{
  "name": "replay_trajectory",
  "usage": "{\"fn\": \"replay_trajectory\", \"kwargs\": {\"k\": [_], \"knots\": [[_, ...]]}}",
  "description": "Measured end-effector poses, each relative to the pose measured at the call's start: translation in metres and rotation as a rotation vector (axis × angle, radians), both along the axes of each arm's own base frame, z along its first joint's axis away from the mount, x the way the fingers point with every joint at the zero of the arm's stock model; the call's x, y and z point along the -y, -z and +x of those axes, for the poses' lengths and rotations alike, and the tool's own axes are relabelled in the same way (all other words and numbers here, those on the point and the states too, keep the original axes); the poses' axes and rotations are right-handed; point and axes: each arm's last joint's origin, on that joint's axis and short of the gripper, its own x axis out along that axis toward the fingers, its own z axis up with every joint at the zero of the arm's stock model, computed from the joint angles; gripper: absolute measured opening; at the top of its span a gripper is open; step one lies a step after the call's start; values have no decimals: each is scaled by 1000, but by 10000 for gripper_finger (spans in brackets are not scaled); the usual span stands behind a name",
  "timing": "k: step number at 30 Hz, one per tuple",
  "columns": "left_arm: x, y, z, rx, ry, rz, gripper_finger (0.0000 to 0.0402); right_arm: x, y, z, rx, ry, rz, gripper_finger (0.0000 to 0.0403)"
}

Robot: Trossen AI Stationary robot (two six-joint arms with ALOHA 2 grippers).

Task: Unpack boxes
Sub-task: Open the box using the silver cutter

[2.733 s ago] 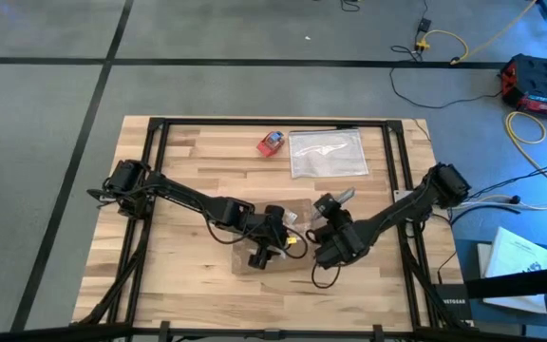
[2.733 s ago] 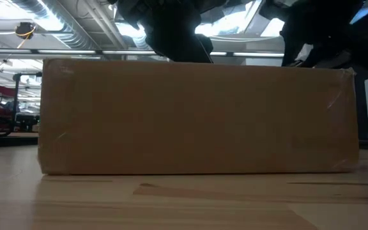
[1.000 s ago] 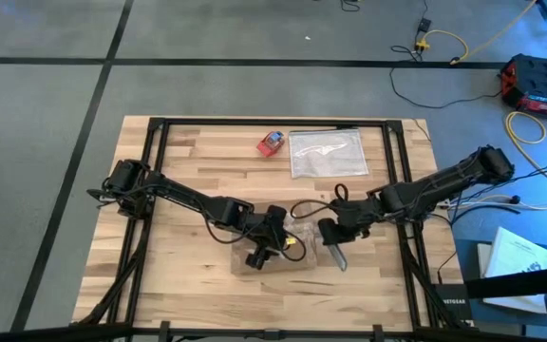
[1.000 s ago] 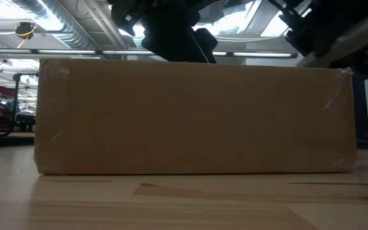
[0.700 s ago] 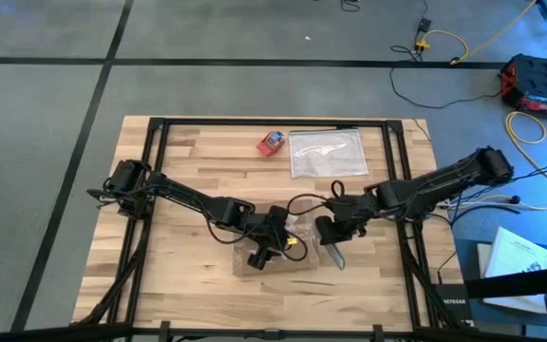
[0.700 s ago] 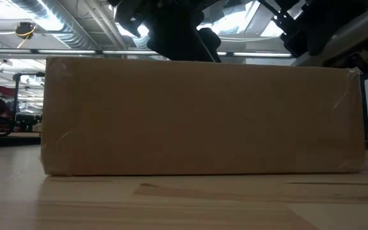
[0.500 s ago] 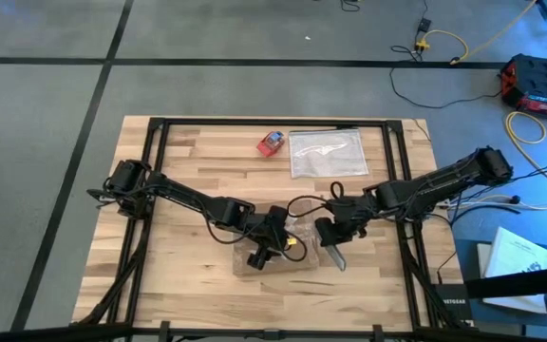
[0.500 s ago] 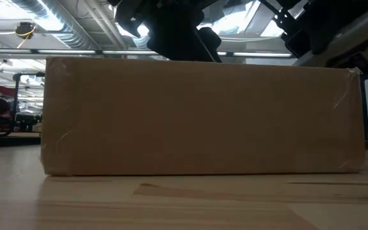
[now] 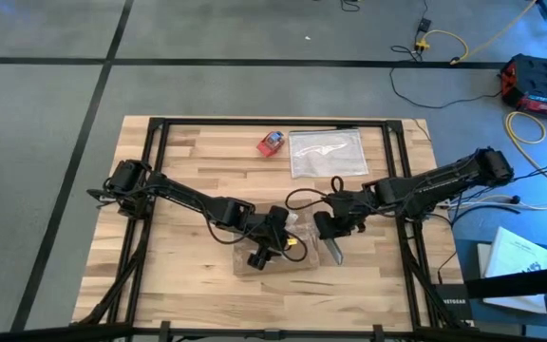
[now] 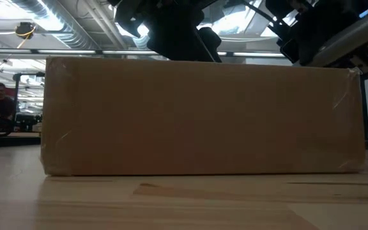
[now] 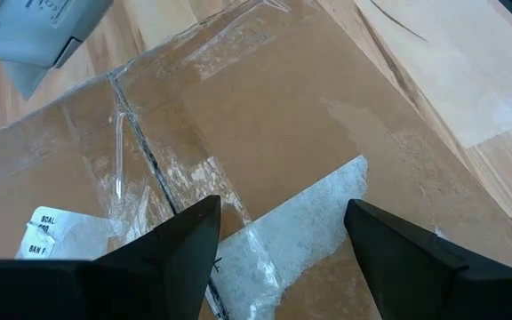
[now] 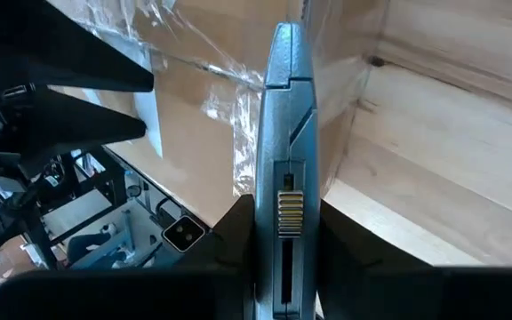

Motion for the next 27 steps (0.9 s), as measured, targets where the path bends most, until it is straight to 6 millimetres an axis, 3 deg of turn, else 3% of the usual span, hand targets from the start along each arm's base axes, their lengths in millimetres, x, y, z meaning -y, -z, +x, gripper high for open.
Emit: {"fn": "replay_trajectory", "kwargs": {"k": [27], "knots": [[0, 0, 0, -6, -1, 0, 235, -3, 10, 5, -44, -34, 5, 61]]}}
